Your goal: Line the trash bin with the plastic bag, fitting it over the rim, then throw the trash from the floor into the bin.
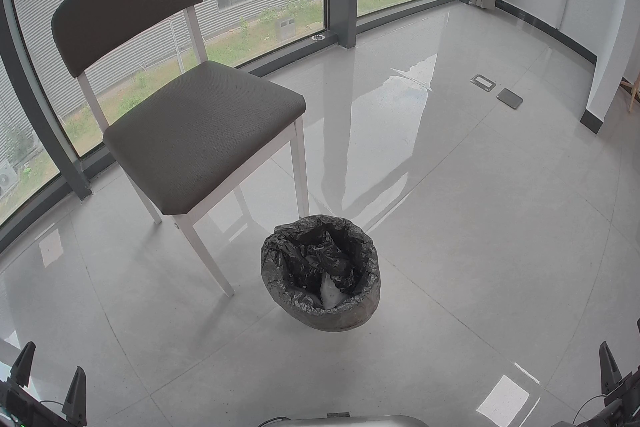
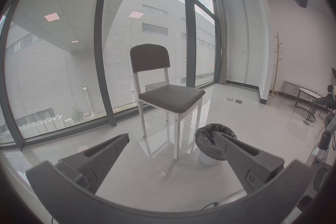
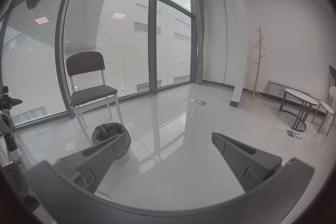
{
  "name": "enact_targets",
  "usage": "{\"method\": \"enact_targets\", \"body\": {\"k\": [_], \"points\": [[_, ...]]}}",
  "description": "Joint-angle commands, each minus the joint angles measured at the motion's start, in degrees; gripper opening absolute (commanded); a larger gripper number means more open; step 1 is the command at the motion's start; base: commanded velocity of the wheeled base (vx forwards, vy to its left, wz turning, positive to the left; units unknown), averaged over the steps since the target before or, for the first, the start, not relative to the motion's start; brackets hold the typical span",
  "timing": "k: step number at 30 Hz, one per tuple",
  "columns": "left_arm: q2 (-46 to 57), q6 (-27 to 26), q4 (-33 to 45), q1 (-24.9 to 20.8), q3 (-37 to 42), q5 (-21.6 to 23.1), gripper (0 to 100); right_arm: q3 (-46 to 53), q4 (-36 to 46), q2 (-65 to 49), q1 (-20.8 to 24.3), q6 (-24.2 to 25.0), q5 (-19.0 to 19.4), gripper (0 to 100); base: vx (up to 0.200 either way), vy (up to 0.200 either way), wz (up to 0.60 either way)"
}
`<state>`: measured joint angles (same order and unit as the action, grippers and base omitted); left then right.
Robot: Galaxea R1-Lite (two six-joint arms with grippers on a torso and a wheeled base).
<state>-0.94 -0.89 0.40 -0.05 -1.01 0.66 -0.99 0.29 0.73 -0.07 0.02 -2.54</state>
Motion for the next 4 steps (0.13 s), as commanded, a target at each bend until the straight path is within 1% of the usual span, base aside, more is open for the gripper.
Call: {"method": "enact_targets", "body": {"k": [1,4], "points": [[0.85,0.01,-0.05,-0.04,0.84,0.04,100,0.81,-0.03,-0.56,-0.01,-0.11,0.16,100,0.0,0.0,0.0],[0.85,0.01,-0.05,-0.04,0.84,0.04,100,0.81,0.06,-0.56,-0.01,0.06,0.07,100,0.0,0.0,0.0]]}}
